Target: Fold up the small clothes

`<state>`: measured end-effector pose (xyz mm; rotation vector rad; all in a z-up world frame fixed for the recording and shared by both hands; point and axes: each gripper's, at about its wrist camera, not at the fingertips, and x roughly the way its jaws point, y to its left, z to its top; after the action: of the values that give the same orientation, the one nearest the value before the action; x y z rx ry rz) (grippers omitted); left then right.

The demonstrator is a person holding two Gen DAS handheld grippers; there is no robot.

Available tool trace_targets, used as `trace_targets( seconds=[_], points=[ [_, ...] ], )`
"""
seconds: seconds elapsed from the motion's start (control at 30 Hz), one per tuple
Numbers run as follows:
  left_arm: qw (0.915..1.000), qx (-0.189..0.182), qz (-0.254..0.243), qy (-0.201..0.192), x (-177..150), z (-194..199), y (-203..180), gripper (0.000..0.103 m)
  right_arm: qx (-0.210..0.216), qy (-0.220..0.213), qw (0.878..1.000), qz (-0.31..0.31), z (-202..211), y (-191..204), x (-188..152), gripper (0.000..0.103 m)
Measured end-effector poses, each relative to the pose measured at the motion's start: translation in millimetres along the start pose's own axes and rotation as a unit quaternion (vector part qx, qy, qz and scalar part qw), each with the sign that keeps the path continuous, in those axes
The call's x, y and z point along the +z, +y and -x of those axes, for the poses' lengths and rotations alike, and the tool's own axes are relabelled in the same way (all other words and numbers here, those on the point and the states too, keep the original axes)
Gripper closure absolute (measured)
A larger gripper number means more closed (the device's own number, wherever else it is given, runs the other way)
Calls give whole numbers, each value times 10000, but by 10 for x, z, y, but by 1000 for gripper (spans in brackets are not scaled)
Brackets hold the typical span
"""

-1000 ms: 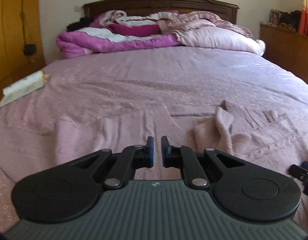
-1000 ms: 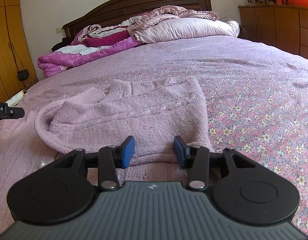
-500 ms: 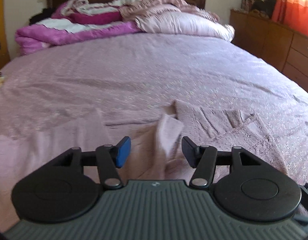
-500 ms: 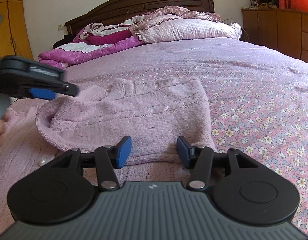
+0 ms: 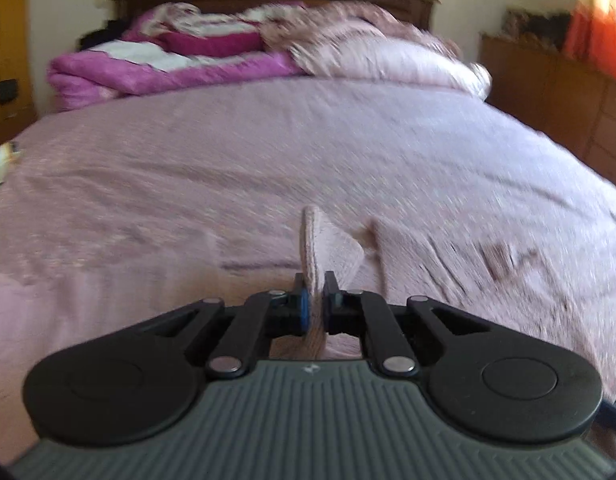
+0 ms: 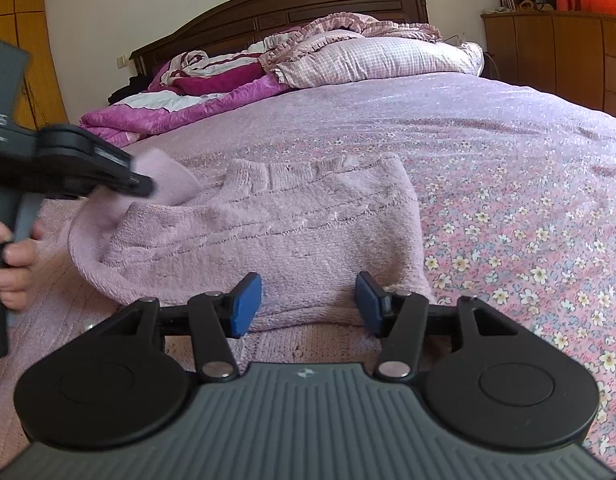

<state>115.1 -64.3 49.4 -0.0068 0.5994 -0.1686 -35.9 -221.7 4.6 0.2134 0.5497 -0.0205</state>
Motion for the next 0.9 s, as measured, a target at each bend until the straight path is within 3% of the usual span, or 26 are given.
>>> trace_targets(
  seconds=[0.13,0.33,0.4,0.5,0.6,0.73,0.9],
  points=[
    [9985,249,303,-375,-56,305,256,94,11,4,10000,-4,-3,-4,5,42],
    [9951,588,654,-454,-307,614,607,91,15,11,10000,19,-6,-2,6,41],
    [9934,748,784,-373,-420,689,686,89,15,12,10000,20,-6,-2,8,41],
    [9912,939,925,72,-582,722,800,65,15,21,10000,43,-15,8,12,40],
    [9875,1000,1170,348,-709,760,980,63,5,28,10000,69,-19,24,15,39],
    [9865,949,1285,355,-768,903,1148,55,-5,35,9999,95,-21,25,18,39],
    [9852,862,1454,302,-743,979,1314,54,-24,54,9998,167,-28,39,31,37]
  ],
)
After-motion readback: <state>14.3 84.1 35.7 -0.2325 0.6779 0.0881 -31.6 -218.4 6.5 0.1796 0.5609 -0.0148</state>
